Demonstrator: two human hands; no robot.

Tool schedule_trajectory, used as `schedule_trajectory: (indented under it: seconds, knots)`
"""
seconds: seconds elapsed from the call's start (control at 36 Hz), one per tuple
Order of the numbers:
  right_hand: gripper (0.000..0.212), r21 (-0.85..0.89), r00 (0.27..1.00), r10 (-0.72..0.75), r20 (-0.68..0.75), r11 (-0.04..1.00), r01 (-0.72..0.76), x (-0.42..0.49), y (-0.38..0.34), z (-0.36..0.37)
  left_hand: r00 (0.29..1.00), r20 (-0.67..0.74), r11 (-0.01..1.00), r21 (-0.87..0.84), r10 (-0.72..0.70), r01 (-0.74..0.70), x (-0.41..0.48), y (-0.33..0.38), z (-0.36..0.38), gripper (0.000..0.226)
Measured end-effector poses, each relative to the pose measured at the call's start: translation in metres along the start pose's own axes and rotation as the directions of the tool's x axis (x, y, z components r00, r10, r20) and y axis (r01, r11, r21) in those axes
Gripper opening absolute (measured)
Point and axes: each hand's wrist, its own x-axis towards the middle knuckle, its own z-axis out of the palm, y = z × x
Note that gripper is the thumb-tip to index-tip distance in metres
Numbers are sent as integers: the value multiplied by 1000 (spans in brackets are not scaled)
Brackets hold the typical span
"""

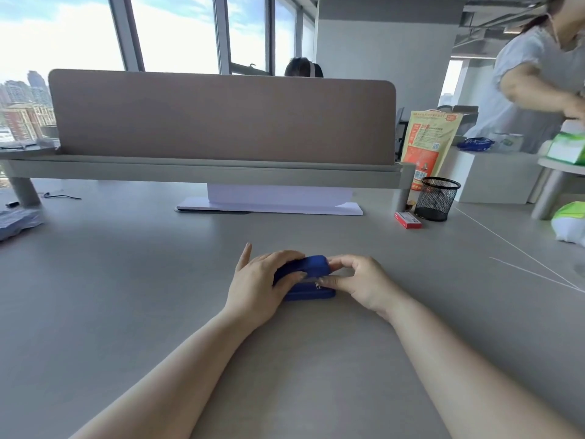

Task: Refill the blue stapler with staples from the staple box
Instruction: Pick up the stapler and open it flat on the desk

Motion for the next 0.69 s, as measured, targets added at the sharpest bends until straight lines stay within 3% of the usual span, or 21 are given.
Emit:
schedule_trajectory:
  seconds: [0.14,0.28,0.36,0.69]
  knots:
    - [12,-66,998,-53,-26,997,51,-2,3,-1,998,-64,999,-33,16,-18,1,3,0,32]
    - [13,-193,989,-133,-63,974,119,3,10,2,979,-194,990,-135,-56,29,5,0,-4,27]
    - [11,-176,989,-126,-74,978,112,3,9,1,972,-222,986,-165,-74,38,7,-2,-11,32]
    - [8,-195,973,-123,-195,977,84,3,13,-6,954,-149,929,-309,-259,204,1,-40,-40,59]
